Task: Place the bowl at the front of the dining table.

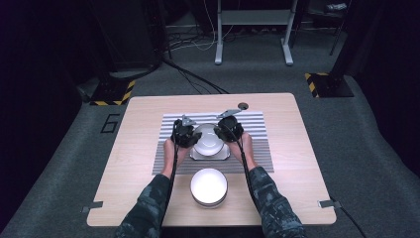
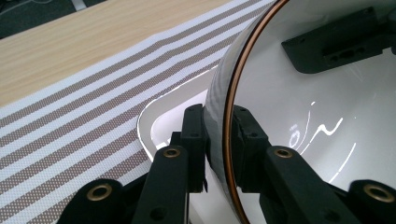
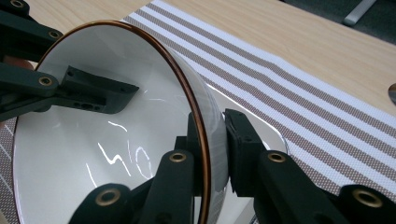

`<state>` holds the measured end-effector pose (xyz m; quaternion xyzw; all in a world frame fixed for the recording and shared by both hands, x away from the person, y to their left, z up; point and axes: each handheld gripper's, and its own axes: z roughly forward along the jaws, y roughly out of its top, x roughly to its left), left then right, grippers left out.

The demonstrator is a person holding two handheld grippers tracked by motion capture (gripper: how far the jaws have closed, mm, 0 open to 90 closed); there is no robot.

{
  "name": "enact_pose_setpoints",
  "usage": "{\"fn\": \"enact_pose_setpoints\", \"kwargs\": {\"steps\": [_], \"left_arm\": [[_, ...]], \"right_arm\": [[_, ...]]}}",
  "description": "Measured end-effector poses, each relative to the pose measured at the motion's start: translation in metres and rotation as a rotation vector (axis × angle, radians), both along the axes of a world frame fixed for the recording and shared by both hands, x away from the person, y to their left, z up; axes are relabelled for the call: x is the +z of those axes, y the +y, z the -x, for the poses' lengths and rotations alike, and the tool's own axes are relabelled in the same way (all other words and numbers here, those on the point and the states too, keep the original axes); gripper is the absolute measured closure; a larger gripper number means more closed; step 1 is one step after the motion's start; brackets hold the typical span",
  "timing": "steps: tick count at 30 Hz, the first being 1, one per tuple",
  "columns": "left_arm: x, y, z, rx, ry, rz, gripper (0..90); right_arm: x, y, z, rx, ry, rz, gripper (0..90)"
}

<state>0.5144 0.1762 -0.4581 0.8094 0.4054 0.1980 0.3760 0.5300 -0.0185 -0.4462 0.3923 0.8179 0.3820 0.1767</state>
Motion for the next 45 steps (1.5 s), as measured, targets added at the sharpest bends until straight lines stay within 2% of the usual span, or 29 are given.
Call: {"fn": "enact_pose_setpoints", "kwargs": {"steps": [5,9,15,25,45], "left_arm": [[-0.002,-0.001,-0.003,0.006,0.026,-0.007,77.3],[-0.005,-0.001,-0.006,0.008,0.069,-0.018,77.3],[-0.009,-0.001,-0.009,0.012,0.095,-0.019,77.7],[-0.017,-0.003,-0.014,0.023,0.122,-0.033,79.1],[-0.021,-0.003,-0.017,0.042,0.113,-0.015,77.5]], "right_arm": [[-0.003,-0.001,-0.003,-0.004,0.036,-0.006,80.8],[-0.008,0.000,-0.007,-0.015,0.081,-0.012,80.6],[-0.014,0.001,-0.011,-0.020,0.123,-0.019,80.2],[-0.022,0.003,-0.014,-0.035,0.131,0.000,78.8],[-0.028,0.001,-0.021,-0.045,0.130,-0.028,78.7]]}}
